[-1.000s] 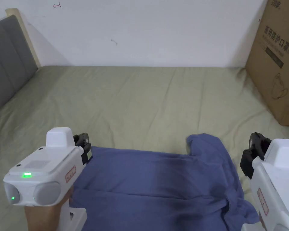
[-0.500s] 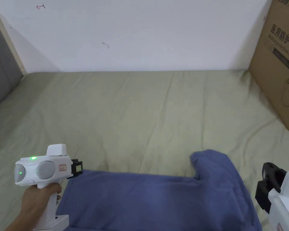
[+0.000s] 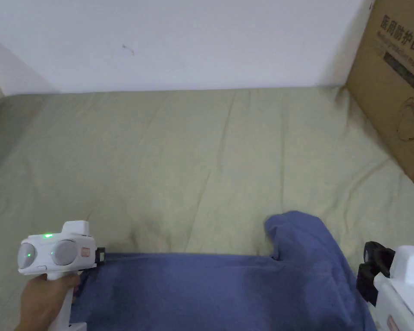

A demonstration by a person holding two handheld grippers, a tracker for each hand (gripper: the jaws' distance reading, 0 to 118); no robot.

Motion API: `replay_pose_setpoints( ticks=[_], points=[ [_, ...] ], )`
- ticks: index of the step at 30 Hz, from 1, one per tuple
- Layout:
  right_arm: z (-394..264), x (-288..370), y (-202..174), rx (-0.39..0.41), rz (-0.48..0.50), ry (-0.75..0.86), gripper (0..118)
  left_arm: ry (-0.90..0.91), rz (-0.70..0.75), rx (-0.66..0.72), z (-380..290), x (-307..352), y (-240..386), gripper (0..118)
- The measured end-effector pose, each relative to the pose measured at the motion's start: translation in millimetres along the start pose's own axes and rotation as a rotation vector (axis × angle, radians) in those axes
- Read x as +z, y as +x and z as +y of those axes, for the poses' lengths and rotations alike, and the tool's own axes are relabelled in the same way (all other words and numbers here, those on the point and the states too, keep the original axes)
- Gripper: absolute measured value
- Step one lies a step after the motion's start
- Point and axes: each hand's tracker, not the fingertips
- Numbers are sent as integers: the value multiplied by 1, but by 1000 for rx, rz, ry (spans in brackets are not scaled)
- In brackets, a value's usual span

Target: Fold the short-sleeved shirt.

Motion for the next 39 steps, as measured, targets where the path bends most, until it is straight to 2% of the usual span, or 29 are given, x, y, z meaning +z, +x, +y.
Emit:
replay_pose_setpoints(
  ticks=[1,2,3,4,5,6,7,10,11,13,16,18,19,21,23,24,26,28,33,39],
  points=[
    [2,-9,4,1,4,-17,0,-2,1,-4,0,3,4,2],
    [3,-19,8,-3,3,-38,8,6,10,-14,-1,7,8,1],
    [4,-32,13,-10,0,-57,30,35,5,-22,6,5,-7,1],
    [5,-47,17,-2,-8,-109,61,77,-12,-3,7,12,-9,1],
    [6,-65,21,19,-1,-163,97,99,-44,21,7,22,-10,1],
    [5,-84,26,16,9,-216,108,127,-80,49,6,34,-12,1],
    [2,-100,29,27,9,-257,109,142,-104,61,4,44,-14,1],
    [-5,-146,28,37,17,-386,108,160,-128,41,1,69,-16,1],
    [-10,-161,30,1,20,-411,103,166,-131,37,1,71,-20,1],
    [-15,-177,25,-11,31,-458,94,170,-138,36,1,77,-23,1],
    [-24,-199,20,-39,33,-524,70,173,-140,35,1,81,-26,1],
    [-30,-204,15,-68,54,-590,67,169,-138,36,0,81,-30,1],
    [-32,-202,11,-58,68,-597,56,167,-135,38,-2,78,-31,1],
    [-25,-188,2,16,66,-536,43,163,-130,40,-4,77,-36,1],
    [-21,-179,-5,77,99,-538,1,161,-123,41,-7,81,-34,1],
    [-17,-172,-7,111,76,-512,1,160,-118,44,-9,83,-34,1],
    [-7,-155,-2,124,91,-470,1,168,-110,51,-12,87,-38,1],
    [9,-125,1,102,125,-429,1,174,-102,61,-15,88,-41,1],
    [36,-47,36,45,252,-312,1,172,-84,77,-36,108,-51,1],
    [25,41,59,17,297,-237,1,159,-69,106,-68,136,-68,1]
  ],
)
